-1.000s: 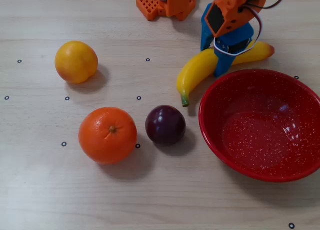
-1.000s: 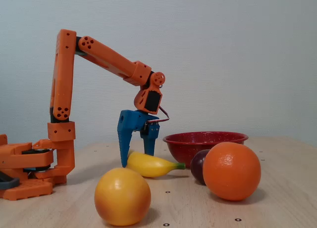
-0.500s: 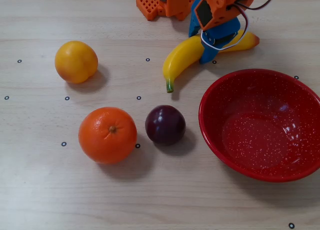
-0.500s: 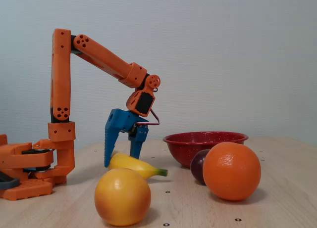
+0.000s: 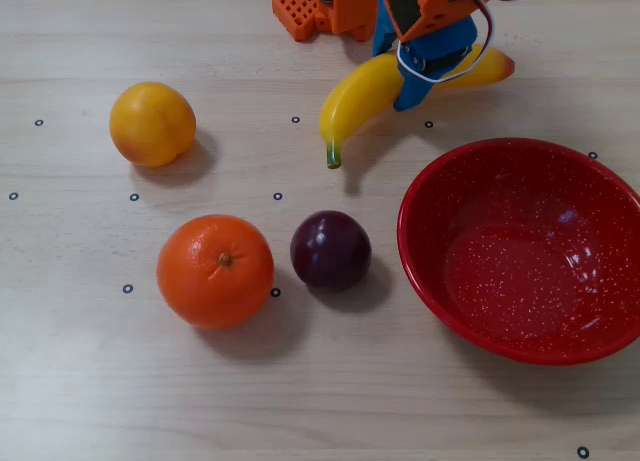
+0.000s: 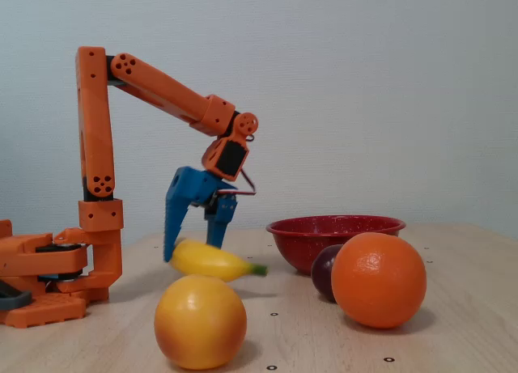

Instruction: Put banana in the red bowl.

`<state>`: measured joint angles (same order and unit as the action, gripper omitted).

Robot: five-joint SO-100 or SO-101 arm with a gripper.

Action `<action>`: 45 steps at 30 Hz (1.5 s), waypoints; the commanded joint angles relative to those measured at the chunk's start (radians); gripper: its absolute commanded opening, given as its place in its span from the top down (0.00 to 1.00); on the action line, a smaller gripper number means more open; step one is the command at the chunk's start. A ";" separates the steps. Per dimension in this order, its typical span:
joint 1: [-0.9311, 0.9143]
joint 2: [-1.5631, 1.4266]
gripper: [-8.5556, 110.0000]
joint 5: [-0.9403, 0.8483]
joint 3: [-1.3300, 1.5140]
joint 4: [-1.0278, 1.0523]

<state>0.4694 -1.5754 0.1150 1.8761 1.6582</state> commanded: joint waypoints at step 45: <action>-0.035 -0.215 0.93 -0.146 -0.676 -0.212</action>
<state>0.4142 -1.7564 -0.0138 1.3008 1.5079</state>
